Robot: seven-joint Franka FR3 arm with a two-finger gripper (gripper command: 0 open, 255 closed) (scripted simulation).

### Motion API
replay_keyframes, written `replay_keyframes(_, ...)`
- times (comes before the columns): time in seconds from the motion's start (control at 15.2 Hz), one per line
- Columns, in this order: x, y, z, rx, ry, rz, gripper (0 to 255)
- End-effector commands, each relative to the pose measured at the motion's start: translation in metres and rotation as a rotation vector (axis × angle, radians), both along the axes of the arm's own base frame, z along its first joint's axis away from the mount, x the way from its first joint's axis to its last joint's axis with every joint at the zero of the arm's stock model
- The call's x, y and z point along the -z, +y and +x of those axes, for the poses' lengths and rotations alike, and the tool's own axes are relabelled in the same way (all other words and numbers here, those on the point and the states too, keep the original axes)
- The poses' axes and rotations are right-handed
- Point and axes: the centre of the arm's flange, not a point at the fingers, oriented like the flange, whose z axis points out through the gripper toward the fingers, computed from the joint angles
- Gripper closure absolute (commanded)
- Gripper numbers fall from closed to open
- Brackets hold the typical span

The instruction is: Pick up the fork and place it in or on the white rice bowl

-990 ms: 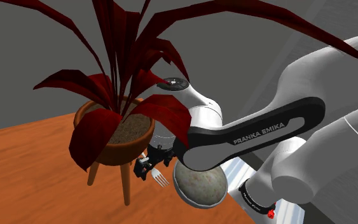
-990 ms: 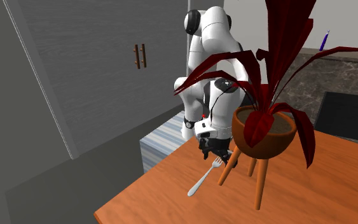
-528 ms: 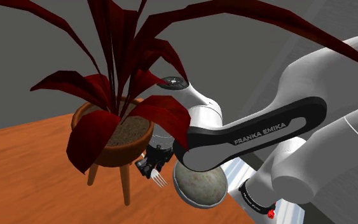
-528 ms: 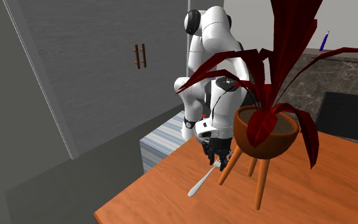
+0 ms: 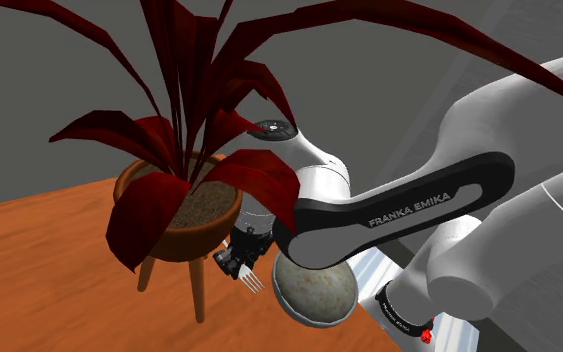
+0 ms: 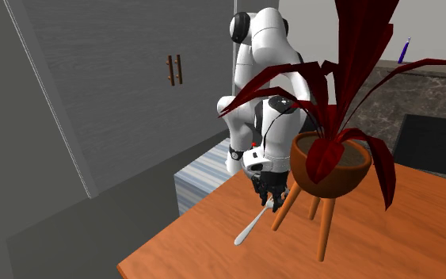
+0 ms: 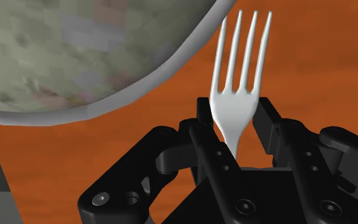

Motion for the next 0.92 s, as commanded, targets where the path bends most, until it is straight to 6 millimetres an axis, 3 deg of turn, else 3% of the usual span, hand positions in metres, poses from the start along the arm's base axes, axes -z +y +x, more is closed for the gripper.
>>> replay_keyframes(0.0,0.0,-0.003,0.0,0.002,0.012,-0.008,255)
replay_keyframes(0.86,-0.069,-0.003,0.0,0.002,0.012,-0.008,255)
